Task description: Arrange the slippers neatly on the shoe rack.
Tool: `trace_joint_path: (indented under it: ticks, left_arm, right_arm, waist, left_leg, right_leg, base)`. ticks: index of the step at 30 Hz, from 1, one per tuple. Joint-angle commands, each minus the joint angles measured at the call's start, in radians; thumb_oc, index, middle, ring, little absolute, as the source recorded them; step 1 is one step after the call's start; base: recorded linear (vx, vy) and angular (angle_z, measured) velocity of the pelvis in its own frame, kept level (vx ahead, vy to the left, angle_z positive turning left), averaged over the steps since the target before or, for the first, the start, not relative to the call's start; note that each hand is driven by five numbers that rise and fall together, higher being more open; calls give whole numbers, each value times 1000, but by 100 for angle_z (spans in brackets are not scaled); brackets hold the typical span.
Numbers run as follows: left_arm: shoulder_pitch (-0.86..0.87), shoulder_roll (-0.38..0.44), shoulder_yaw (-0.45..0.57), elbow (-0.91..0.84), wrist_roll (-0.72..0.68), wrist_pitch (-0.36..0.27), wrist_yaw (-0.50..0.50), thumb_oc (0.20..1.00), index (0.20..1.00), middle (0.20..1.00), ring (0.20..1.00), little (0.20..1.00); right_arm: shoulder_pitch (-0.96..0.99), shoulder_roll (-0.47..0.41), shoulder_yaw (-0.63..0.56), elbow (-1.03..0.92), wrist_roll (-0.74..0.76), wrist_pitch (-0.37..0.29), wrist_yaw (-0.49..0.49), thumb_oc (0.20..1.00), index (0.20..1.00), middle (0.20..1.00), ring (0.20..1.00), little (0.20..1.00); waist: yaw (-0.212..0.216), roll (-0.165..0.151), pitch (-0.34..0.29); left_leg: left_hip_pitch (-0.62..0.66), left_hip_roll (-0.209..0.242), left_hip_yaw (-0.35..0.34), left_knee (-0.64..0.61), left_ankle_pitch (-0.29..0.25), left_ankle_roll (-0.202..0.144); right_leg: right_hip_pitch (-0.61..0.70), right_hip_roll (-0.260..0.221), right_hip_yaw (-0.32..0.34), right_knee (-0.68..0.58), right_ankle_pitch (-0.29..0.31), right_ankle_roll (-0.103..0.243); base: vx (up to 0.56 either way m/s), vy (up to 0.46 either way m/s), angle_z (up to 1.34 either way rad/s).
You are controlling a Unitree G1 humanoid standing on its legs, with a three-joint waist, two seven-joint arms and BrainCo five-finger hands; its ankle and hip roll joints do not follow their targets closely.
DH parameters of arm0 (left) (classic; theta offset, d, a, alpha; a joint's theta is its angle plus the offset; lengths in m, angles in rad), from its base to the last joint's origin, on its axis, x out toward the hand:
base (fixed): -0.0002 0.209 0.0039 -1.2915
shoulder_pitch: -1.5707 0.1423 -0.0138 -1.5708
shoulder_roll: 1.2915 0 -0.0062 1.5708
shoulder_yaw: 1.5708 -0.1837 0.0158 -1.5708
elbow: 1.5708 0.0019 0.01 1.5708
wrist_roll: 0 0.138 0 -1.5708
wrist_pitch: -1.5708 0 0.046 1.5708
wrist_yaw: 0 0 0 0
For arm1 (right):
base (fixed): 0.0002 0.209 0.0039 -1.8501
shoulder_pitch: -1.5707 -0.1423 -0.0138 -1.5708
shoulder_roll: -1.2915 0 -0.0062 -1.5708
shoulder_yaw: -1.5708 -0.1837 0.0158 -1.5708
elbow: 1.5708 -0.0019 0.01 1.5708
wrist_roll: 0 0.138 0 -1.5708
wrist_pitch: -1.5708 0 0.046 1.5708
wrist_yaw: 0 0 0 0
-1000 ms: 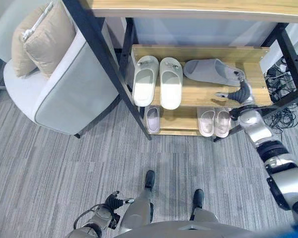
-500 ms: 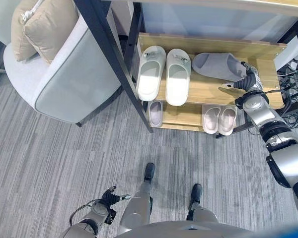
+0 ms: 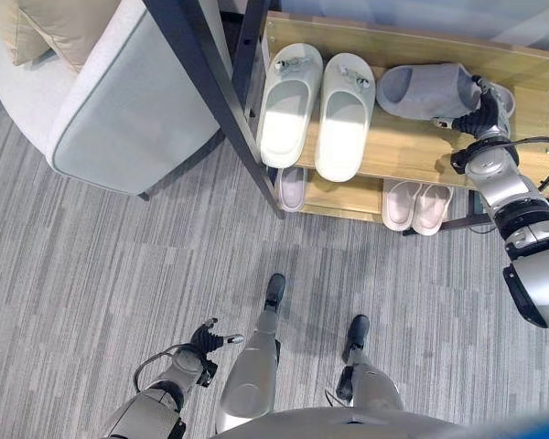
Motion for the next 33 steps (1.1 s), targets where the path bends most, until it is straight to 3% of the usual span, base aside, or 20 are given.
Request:
trace_joint_path:
  ticks: [1,10,17,24,33]
  left_arm:
    - [-7,19,-12,57,-21,1,19,1000,1000,1000,1000,1000]
    - [-16,3,10,66,-5,13,26,1000,1000,1000,1000,1000]
    - [2,-17,34,72,31,30,20,1000,1000,1000,1000,1000]
    - [92,-38,90,85,122,55,-8,1000,1000,1000,1000,1000]
    - [141,-58,124,95,168,62,-11,1000,1000,1000,1000,1000]
  right_arm:
    - [-16,-4,32,-39,8,-52,-2,200,200,200,200,200]
    - [92,-3,-11,-109,-59,-36,-19,200,200,200,200,200]
    - [293,26,-134,-254,-87,-34,-43,200,200,200,200,200]
    - [668,125,-300,-593,-76,-104,1,200,200,200,200,200]
    - [833,215,-341,-762,-77,-152,28,200,200,200,200,200]
  waist:
    - [10,-33,-22]
    - [-14,-29,-25]
    - [-42,-25,-66]
    - [-76,-21,-149]
    - [-96,-2,-215]
  left_leg:
    - [10,28,74,9,-103,-53]
    - [43,39,88,9,-115,-49]
    - [97,42,107,9,-139,-38]
    - [216,46,134,9,-184,-26]
    - [288,55,158,9,-195,-26]
  right_leg:
    - [-14,-75,48,10,58,49]
    - [-4,-73,62,23,45,46]
    - [33,-75,72,27,30,44]
    - [142,-73,70,14,-6,44]
    - [204,-63,74,7,-21,38]
  base:
    - [0,0,0]
    - [0,0,0]
    - [12,-14,-6]
    - [55,-17,-9]
    - [1,-19,-8]
